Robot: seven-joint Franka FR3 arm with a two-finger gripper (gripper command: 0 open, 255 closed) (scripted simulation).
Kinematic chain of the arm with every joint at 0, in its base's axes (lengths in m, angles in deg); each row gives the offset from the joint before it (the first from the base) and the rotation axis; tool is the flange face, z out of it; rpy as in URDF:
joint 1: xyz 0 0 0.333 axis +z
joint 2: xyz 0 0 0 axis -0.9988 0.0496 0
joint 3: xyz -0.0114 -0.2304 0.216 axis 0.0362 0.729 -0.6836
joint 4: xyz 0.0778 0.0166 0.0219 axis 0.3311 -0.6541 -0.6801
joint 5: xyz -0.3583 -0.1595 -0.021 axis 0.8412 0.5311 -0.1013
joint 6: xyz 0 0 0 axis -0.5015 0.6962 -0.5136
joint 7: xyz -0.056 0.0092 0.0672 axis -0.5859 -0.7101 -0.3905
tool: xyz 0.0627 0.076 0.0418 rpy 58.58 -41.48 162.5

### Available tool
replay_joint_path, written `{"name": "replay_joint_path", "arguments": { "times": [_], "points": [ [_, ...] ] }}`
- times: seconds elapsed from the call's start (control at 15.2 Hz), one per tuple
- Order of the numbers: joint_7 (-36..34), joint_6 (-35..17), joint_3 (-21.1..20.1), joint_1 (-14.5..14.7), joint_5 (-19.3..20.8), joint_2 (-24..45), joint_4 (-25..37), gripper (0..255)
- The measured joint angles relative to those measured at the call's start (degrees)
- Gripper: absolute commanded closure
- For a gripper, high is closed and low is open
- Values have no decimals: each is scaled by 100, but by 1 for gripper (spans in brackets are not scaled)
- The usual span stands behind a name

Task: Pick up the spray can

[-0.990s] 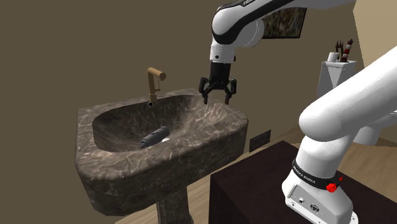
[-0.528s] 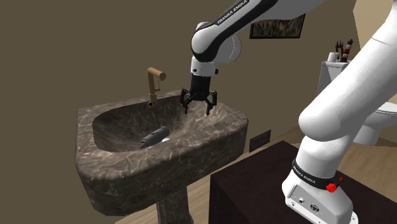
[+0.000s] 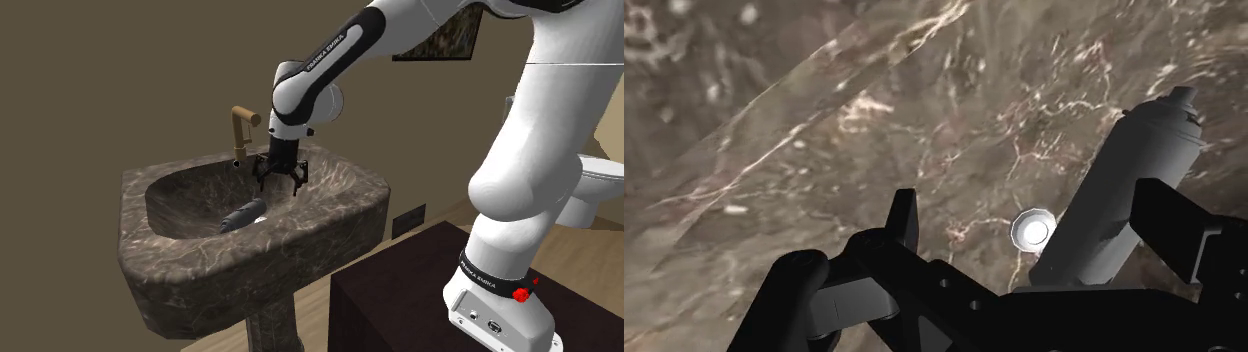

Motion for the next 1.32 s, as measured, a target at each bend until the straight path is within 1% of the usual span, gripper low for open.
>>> {"name": "replay_joint_path", "arguments": {
  "times": [0.13,0.26,0.46,0.66,0.79,0.92,1.32],
  "points": [
    [-519,-240,-1,78,412,573,359,0],
    [-987,-445,62,226,747,1022,636,0],
    [-1668,-633,305,557,1290,1810,1281,0],
    [-2210,-705,572,917,1637,2454,1931,0],
    [-2443,-751,708,1091,1765,2765,2240,0],
    [-2505,-819,775,1156,1828,2929,2347,0],
    [-2548,-1123,908,1254,1959,3281,2388,0]
  ]
}}
